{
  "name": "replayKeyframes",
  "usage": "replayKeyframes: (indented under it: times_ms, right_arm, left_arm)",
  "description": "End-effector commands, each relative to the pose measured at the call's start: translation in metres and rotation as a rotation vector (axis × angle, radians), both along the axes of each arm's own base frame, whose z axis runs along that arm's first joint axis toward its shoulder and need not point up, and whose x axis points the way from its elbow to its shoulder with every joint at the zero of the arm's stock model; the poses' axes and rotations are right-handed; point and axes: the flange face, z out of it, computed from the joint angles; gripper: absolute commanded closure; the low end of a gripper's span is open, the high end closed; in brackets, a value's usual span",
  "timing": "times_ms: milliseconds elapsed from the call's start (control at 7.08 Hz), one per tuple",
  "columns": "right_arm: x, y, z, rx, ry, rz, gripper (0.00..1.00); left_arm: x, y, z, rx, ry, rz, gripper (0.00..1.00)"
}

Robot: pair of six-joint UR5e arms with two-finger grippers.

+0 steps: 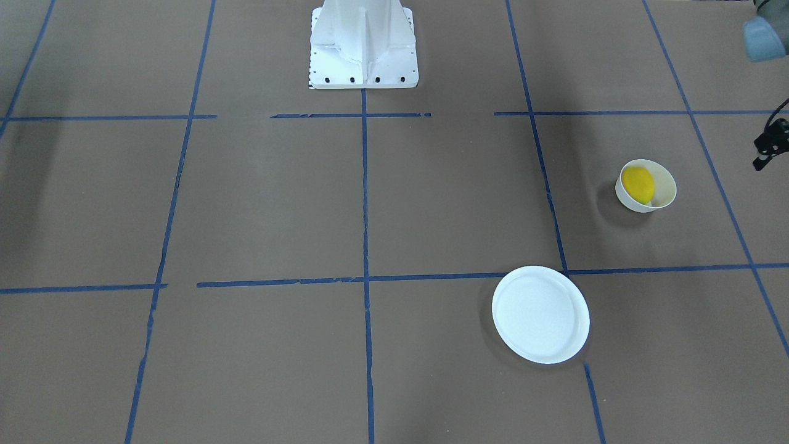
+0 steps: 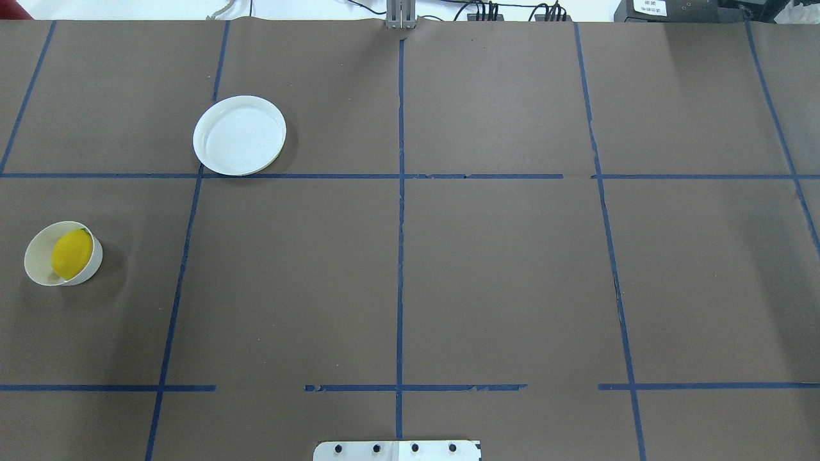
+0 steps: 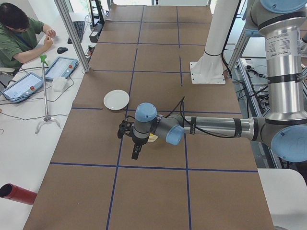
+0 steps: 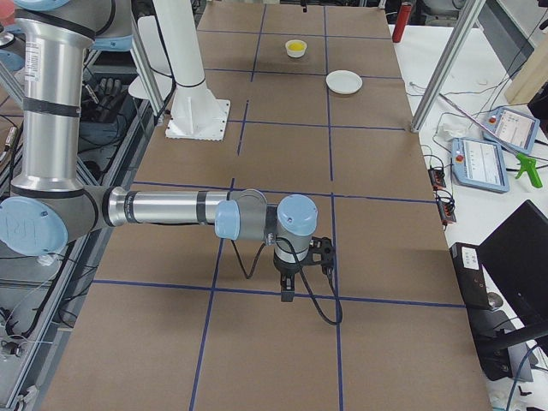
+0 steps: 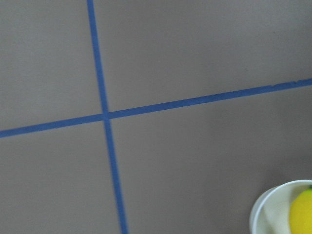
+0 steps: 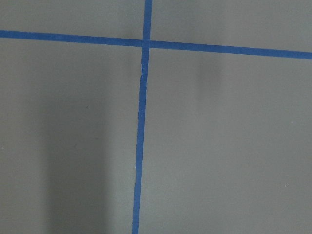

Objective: Move lemon from plate to bowl

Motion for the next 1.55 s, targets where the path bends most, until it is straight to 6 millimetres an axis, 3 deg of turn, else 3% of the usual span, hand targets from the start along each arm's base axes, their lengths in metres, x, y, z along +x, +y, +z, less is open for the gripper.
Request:
replayKeyframes:
  times_ms: [0,282,565,847,1271,1412]
  right_arm:
    - [0.000,0.000,0.000,0.000,0.000,0.000,0.00]
    - [0.000,0.000,0.000,0.000,0.000,0.000,0.00]
    - [0.000,0.000,0.000,0.000,0.000,0.000,0.00]
    - [0.000,0.000,0.000,0.000,0.000,0.000,0.00]
    - [0.000,0.000,0.000,0.000,0.000,0.000,0.00]
    - [0.000,0.000,0.000,0.000,0.000,0.000,0.00]
  left_arm:
    - [-0.065,0.006,0.016,-0.074,-0.021,0.117,0.00]
    - [-0.059,0.035,0.036,-0.130,0.135,0.118,0.00]
    - [-0.064,0.038,0.035,-0.134,0.131,0.102,0.00]
    - [-0.086,0.036,0.029,-0.113,0.129,0.056,0.00]
    - [-0.086,0.036,0.027,-0.106,0.123,0.057,0.00]
    - [-0.087,0.036,0.011,-0.074,0.118,0.058,0.00]
